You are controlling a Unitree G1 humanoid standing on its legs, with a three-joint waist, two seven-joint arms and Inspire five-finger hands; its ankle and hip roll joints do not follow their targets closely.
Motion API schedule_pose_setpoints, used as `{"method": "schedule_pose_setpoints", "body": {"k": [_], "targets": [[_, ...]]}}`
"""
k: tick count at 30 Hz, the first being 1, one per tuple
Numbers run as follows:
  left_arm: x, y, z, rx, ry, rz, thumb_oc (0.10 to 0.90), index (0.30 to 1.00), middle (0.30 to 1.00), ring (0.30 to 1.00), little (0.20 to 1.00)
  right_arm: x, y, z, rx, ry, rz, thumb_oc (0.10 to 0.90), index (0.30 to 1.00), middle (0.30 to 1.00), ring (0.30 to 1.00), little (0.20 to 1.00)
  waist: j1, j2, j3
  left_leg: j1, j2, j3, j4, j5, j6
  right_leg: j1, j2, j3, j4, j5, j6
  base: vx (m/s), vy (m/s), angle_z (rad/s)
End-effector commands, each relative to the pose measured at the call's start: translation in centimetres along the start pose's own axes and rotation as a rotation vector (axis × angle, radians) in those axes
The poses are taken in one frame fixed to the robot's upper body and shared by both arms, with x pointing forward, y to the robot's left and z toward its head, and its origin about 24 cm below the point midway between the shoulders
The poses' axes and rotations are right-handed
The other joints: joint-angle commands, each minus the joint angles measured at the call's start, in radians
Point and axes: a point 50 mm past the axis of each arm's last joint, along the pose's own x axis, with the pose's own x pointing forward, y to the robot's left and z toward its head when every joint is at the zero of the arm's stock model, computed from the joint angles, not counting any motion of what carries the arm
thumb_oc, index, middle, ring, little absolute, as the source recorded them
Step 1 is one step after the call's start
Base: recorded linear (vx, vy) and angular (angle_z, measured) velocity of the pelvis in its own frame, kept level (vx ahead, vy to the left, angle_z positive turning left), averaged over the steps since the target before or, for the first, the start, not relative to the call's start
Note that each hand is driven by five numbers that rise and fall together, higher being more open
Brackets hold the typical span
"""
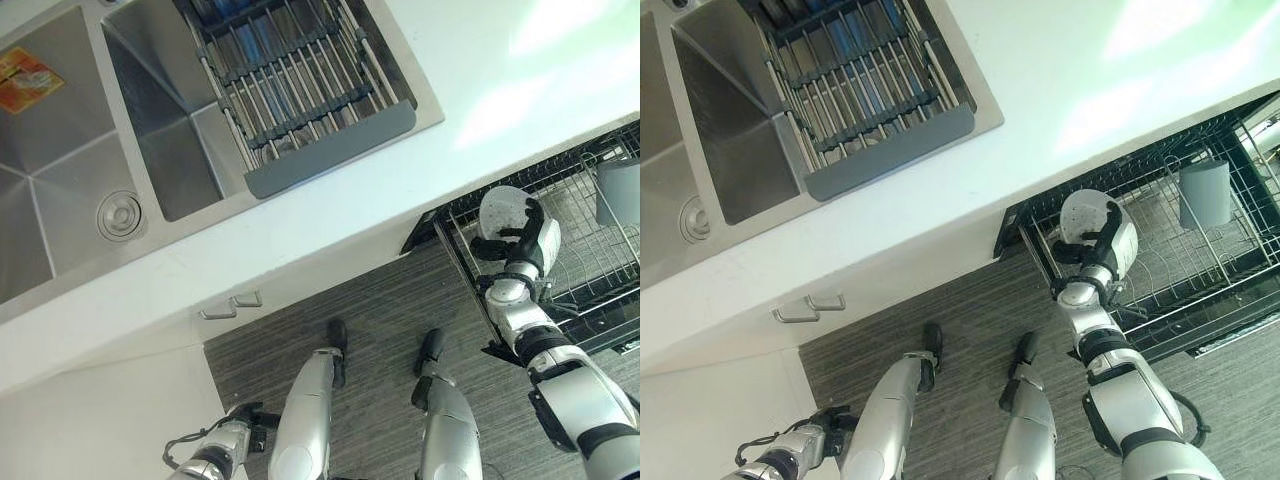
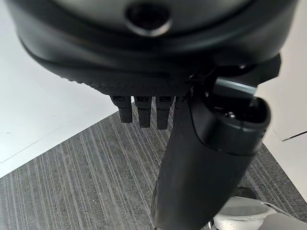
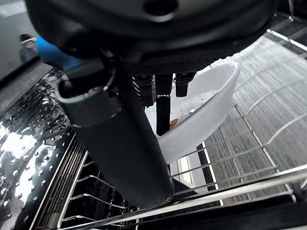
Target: Place the dishes in the dishwasher.
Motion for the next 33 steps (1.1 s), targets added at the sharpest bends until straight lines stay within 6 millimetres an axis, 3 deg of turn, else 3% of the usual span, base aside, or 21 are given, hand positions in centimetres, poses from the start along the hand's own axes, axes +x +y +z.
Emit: {"method": "schedule_pose_setpoints", "body": {"k": [1, 5, 10, 14, 24, 28, 33], "targets": [[0.0, 0.9, -3.5, 0.051, 0.126, 0.055, 0.8, 0.9, 0.9, 0.9, 0.9, -1.5, 1.7, -2.5, 0.194, 0.129, 0.18, 0.8, 0.9, 0.9, 0.9, 0.9, 0.011, 0.041, 0.033, 0.095, -0.018, 0.012, -0.155, -0.043, -0.038, 0.041, 0.0, 0.01, 0.181, -0.266, 0.028, 0.0, 0.0, 0.0], [-0.1, 0.6, -3.2, 0.026, 0.138, 0.058, 0.8, 0.9, 0.9, 0.9, 0.9, -2.8, 2.7, -3.3, 0.319, 0.16, 0.288, 0.8, 0.9, 0.9, 0.9, 0.9, -0.009, 0.032, 0.033, 0.094, -0.009, 0.02, -0.155, -0.038, -0.044, 0.035, 0.009, 0.02, 0.188, -0.272, 0.022, 0.0, -0.001, -0.01], [-0.1, 0.4, -3.4, 0.012, 0.159, 0.048, 0.8, 0.9, 0.9, 0.9, 0.9, -3.1, 1.9, -5.2, 0.338, 0.202, 0.247, 0.8, 0.9, 0.9, 0.9, 0.9, -0.027, 0.038, 0.033, 0.108, -0.003, 0.028, -0.155, -0.038, -0.051, 0.048, 0.011, 0.023, 0.193, -0.283, 0.014, 0.02, 0.016, -0.1], [-0.1, 0.4, -3.2, 0.026, 0.16, 0.044, 0.8, 0.9, 0.9, 0.9, 0.9, -3.0, 1.8, -4.8, 0.354, 0.17, 0.254, 0.8, 0.9, 0.9, 0.9, 0.9, -0.032, 0.043, 0.033, 0.111, -0.004, 0.031, -0.155, -0.037, -0.053, 0.048, 0.01, 0.026, 0.197, -0.286, 0.011, 0.01, 0.018, -0.05], [-0.2, -0.4, -3.4, 0.009, 0.176, 0.02, 0.8, 0.9, 0.9, 0.9, 0.9, -3.4, 1.8, -4.1, 0.811, 0.16, 0.308, 0.8, 0.9, 0.9, 0.9, 0.9, -0.068, 0.053, 0.033, 0.127, -0.001, 0.049, -0.155, -0.037, -0.056, 0.042, 0.011, 0.049, 0.208, -0.296, 0.006, 0.02, 0.051, -0.02], [-0.3, -1.0, -3.6, -0.024, 0.195, -0.001, 0.8, 0.9, 0.9, 0.9, 0.9, -4.0, 1.7, -3.8, 0.829, 0.11, 0.309, 0.8, 0.9, 0.9, 0.9, 0.9, -0.093, 0.06, 0.033, 0.136, -0.001, 0.056, -0.155, -0.038, -0.057, 0.042, 0.013, 0.063, 0.207, -0.3, 0.003, 0.02, 0.073, -0.11], [-0.3, -1.4, -3.9, -0.034, 0.204, -0.014, 0.8, 0.9, 0.9, 0.9, 0.9, -4.8, 2.1, -4.4, 0.936, 0.172, 0.318, 0.8, 0.9, 0.9, 0.9, 0.9, -0.114, 0.069, 0.033, 0.142, 0.002, 0.065, -0.155, -0.034, -0.06, 0.04, 0.016, 0.077, 0.209, -0.305, -0.003, 0.01, 0.054, -0.1]]}}
